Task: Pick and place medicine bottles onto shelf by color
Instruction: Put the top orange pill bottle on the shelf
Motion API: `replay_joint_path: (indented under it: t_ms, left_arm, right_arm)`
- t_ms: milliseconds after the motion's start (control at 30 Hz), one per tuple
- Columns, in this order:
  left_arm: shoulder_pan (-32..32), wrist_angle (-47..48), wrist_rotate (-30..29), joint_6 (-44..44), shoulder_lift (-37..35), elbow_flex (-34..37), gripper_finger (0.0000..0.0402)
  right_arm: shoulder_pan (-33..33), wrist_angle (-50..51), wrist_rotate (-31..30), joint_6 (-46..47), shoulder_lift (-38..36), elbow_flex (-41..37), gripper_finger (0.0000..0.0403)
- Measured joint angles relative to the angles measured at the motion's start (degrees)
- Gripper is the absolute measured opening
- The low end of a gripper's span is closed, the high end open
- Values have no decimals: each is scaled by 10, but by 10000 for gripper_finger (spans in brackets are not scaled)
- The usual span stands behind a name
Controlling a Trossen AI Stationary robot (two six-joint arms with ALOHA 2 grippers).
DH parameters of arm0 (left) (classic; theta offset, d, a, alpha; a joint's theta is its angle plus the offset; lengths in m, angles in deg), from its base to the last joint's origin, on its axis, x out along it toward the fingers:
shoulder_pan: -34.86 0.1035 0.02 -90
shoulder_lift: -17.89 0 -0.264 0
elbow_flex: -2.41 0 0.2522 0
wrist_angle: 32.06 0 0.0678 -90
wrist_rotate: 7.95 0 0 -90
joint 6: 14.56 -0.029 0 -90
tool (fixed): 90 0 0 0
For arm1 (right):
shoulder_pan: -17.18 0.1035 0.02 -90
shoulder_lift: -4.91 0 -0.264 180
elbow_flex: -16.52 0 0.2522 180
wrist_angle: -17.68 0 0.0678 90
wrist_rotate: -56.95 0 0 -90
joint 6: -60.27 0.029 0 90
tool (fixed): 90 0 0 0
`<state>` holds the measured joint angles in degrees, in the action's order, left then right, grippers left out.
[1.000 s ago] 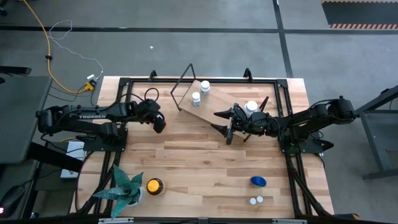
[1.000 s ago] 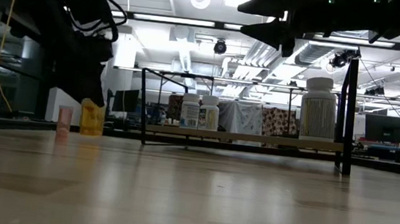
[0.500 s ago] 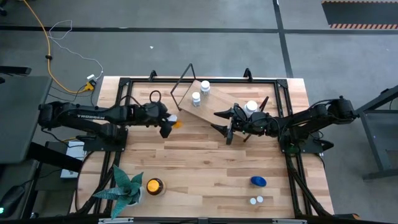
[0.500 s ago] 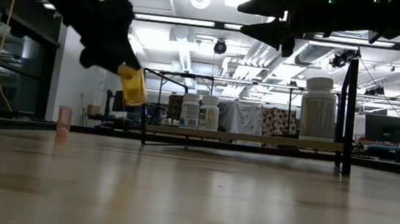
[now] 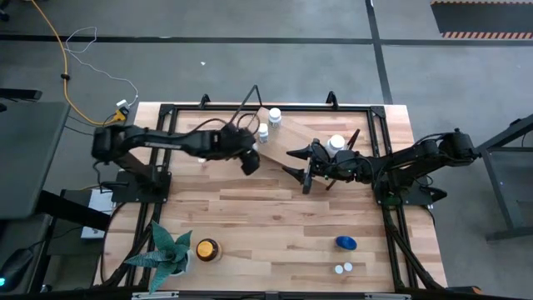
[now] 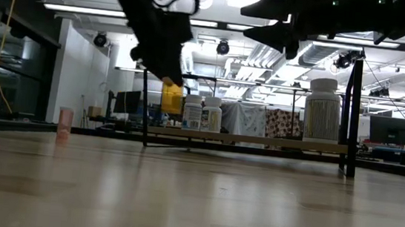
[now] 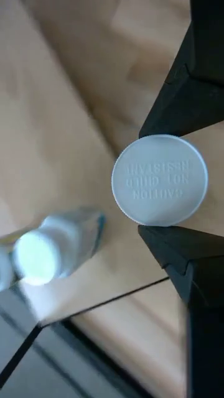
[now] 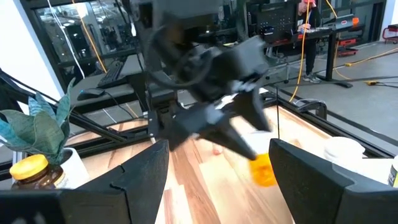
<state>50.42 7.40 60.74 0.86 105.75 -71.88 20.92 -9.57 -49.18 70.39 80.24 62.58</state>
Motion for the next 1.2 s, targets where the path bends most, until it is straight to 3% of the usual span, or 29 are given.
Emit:
replay_joint_path:
  t_ms: [167,433,800,1200]
  left_arm:
    - [27,0,13,-9,51,-41,209]
    - [68,-3,30,10,88,-44,209]
    - [73,-13,26,5,87,-43,209]
    - [87,-19,-17,-6,87,-42,209]
  right_arm:
    - [0,6,0,-1,0,0,268]
    - [0,7,0,-1,0,0,268]
    - [0,7,0,-1,0,0,268]
    - [0,7,0,-1,0,0,268]
